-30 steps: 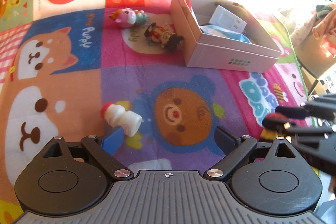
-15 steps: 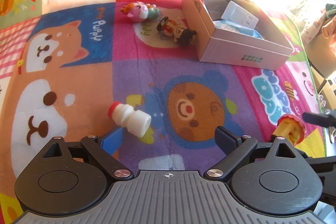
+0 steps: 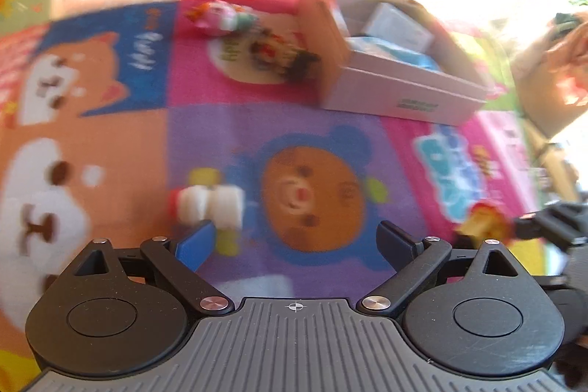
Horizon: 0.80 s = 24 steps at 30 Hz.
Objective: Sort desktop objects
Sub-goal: 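Hold the yellow-pink toy with the right gripper while the left gripper grasps the yogurt bottle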
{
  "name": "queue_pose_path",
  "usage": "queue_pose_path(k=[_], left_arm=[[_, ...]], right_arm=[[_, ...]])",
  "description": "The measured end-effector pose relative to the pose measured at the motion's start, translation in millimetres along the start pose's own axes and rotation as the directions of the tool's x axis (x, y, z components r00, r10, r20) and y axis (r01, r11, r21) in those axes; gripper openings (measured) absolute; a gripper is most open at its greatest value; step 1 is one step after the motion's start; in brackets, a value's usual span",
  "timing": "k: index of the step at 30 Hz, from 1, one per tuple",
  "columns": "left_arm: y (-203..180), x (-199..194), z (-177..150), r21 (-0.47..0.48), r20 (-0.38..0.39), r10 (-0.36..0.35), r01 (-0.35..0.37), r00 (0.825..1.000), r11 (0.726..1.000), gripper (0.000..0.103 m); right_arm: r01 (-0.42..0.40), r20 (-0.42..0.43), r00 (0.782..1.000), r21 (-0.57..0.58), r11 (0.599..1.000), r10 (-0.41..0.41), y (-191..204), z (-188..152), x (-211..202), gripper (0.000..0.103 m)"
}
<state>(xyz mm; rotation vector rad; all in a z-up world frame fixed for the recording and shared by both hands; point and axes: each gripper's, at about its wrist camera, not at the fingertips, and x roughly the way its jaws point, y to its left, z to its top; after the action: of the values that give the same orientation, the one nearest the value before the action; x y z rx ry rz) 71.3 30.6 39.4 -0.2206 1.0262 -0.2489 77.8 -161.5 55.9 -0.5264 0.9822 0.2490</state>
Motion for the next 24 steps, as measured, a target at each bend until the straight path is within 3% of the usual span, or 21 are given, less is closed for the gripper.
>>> queue_pose_path(k=[2, 3, 6, 9, 12, 19, 24], left_arm=[[-2.8, -2.7, 0.4, 0.01, 0.0, -0.073, 0.073, 0.997, 0.997, 0.097], [-5.7, -4.4, -0.2, 0.03, 0.012, -0.075, 0.075, 0.997, 0.997, 0.097], [-13.1, -8.4, -2.3, 0.114, 0.07, 0.074, -0.081, 0.995, 0.99, 0.097], [-3.1, -5.2, 1.6, 0.082, 0.065, 0.188, -0.193, 0.98, 0.978, 0.097], [8.9, -1.3, 7.6, 0.031, 0.03, 0.228, -0.229, 0.973, 0.973, 0.097], [10.7, -1.5, 4.2, 0.067, 0.032, 0.269, -0.271, 0.962, 0.96, 0.097], [12.7, -5.3, 0.0, 0.029, 0.031, 0.262, -0.263, 0.965, 0.964, 0.097]], right_arm=[[-0.009, -0.012, 1.0, 0.016, 1.0, 0.009, -1.7, -1.4, 2.0, 0.044], [-0.01, -0.008, 1.0, 0.017, 1.0, 0.01, -1.8, -2.4, 1.7, 0.045], [-0.015, -0.005, 1.0, 0.013, 1.0, 0.015, -2.3, -3.9, 2.2, 0.045], [-0.016, -0.003, 1.0, 0.011, 1.0, 0.016, -2.8, -4.5, 2.1, 0.045], [-0.017, 0.0, 1.0, 0.02, 1.0, 0.017, -3.4, -5.4, 1.7, 0.045], [-0.009, -0.004, 1.0, 0.015, 1.0, 0.009, -3.3, -3.8, 1.7, 0.048], [0.0, -0.004, 1.0, 0.009, 1.0, 0.0, -2.7, -3.5, 2.1, 0.051]])
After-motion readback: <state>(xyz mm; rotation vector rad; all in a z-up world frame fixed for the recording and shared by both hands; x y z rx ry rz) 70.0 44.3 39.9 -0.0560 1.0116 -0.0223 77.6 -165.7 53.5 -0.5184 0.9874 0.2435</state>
